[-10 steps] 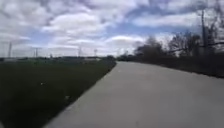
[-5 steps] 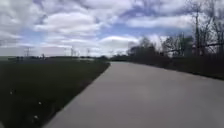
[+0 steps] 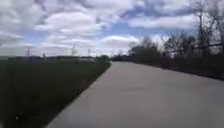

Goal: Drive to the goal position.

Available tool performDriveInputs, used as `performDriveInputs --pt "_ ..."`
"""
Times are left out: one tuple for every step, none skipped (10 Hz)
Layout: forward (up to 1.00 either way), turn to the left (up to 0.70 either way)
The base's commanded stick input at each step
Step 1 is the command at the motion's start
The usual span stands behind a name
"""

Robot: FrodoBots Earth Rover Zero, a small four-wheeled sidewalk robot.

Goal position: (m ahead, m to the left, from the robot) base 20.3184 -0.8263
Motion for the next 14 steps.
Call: performDriveInputs --pt "0.95 -0.09" --pt "0.95 -0.13" --pt "0.95 -0.18" --pt "0.95 -0.22" --pt "0.95 -0.26" --pt "0.95 -0.28" --pt "0.95 -0.28" --pt "0.95 -0.26" --pt "0.95 -0.26" --pt "0.95 -0.3" --pt "0.95 -0.34" --pt "0.95 -0.33" --pt "0.95 -0.32" --pt "0.95 -0.16"
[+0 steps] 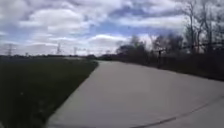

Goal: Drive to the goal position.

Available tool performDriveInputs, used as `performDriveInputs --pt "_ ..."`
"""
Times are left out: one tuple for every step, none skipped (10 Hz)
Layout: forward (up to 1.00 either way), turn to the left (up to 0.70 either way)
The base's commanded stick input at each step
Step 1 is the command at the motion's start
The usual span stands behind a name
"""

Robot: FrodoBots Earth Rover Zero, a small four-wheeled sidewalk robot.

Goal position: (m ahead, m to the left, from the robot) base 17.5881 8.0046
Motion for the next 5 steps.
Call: performDriveInputs --pt "0.95 0.0" --pt "0.95 0.0" --pt "0.95 0.0" --pt "0.95 0.0" --pt "0.95 0.0"
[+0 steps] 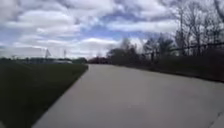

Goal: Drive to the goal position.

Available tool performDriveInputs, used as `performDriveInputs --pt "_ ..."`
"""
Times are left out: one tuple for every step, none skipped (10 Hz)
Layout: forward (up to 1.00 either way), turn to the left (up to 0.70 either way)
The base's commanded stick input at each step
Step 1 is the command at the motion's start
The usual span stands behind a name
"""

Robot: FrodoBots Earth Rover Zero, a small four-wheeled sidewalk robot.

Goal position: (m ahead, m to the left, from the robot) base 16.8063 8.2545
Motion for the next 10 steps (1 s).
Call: performDriveInputs --pt "0.95 0.0" --pt "0.95 0.0" --pt "0.95 0.0" --pt "0.95 0.0" --pt "0.95 0.0" --pt "0.95 0.0" --pt "0.94 0.01" --pt "0.93 0.01" --pt "0.92 0.01" --pt "0.91 0.02"
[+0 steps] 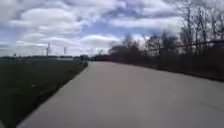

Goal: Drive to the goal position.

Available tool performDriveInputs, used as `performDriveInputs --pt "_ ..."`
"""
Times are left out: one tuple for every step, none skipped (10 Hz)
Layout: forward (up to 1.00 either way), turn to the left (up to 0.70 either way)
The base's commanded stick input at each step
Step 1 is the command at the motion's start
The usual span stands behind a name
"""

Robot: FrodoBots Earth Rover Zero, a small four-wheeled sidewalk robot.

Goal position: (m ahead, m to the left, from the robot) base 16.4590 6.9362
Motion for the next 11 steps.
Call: performDriveInputs --pt "0.91 0.02" --pt "0.91 0.02" --pt "0.91 0.02" --pt "0.91 0.02" --pt "0.91 0.02" --pt "0.9 0.01" --pt "0.9 0.0" --pt "0.9 0.0" --pt "0.9 0.0" --pt "0.9 0.0" --pt "0.9 0.0"
